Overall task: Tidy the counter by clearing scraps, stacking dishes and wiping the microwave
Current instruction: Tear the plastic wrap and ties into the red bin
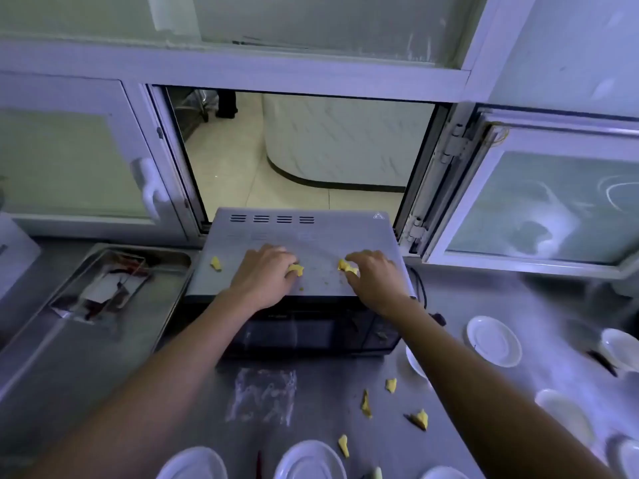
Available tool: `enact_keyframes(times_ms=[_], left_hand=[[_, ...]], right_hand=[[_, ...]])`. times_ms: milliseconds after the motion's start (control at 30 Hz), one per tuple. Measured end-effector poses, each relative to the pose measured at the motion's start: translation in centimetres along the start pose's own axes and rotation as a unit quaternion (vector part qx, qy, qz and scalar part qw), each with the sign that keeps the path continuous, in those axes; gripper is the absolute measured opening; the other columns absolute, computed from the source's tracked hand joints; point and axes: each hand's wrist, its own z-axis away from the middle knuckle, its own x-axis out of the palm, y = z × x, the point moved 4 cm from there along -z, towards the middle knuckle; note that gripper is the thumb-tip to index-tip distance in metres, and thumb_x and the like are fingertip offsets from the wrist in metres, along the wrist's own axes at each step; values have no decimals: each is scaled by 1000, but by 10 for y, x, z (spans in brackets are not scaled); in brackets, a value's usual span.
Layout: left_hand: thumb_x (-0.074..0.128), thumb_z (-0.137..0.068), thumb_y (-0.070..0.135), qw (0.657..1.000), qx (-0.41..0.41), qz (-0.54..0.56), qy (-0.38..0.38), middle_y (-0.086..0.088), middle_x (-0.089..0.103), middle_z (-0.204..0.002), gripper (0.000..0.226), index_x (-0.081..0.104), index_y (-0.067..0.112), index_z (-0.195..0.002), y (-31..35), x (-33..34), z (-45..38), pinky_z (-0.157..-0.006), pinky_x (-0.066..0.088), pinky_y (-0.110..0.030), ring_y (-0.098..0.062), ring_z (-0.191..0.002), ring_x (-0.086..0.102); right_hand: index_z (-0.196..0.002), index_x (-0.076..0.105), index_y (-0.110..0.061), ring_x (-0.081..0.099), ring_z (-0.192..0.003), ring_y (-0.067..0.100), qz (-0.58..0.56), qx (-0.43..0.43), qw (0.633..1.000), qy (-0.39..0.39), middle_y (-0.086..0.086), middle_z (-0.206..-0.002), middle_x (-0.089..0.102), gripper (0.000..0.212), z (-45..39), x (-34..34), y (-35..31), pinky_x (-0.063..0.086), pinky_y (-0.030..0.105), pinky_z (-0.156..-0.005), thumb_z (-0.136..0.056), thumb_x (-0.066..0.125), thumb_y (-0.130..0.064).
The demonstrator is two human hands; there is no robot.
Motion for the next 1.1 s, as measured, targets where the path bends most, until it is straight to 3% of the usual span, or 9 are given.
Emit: enact_keyframes(times_ms=[400, 633, 800, 933, 1100], left_hand=[[54, -98, 34, 999, 32, -7, -10, 8, 54, -99, 26, 71, 27, -117, -13, 15, -19, -80, 36, -38, -20, -108, 46], [57, -96, 40, 999, 30, 19, -28, 7, 54, -101, 29, 69, 27, -119, -15, 19, -24, -83, 41, -39, -20, -111, 45], [65, -92, 37, 999, 12, 37, -19, 8, 56, -101, 19, 66, 24, -106, -14, 16, -26, -82, 45, -40, -18, -110, 47], [69, -88, 32, 998, -4, 64, -9, 7, 56, -96, 14, 57, 29, -95, -12, 16, -25, -76, 45, -37, -19, -96, 53], [67, -90, 27, 996, -13, 92, 2, 4, 60, -97, 13, 57, 31, -98, -12, 19, -20, -64, 49, -32, -17, -79, 59]], right_hand=[[-112, 68, -15, 50, -108, 28, 39, 14, 999, 21, 6, -114, 60, 25, -21, 16, -3, 38, 38, -85, -100, 47, -24], [-98, 67, -14, 49, -101, 29, 34, 29, 999, 17, 6, -104, 55, 20, -26, 22, 0, 36, 38, -80, -100, 49, -22], [-108, 68, -16, 49, -104, 29, 8, 36, 999, 22, 6, -108, 57, 19, -27, 23, 2, 40, 40, -87, -99, 51, -21], [-110, 66, -17, 50, -104, 28, -16, 47, 999, 23, 5, -109, 59, 17, -29, 23, 3, 40, 40, -87, -97, 55, -18], [-107, 66, -18, 55, -98, 28, -17, 55, 998, 29, 3, -104, 62, 18, -31, 25, 3, 40, 38, -85, -92, 60, -9]])
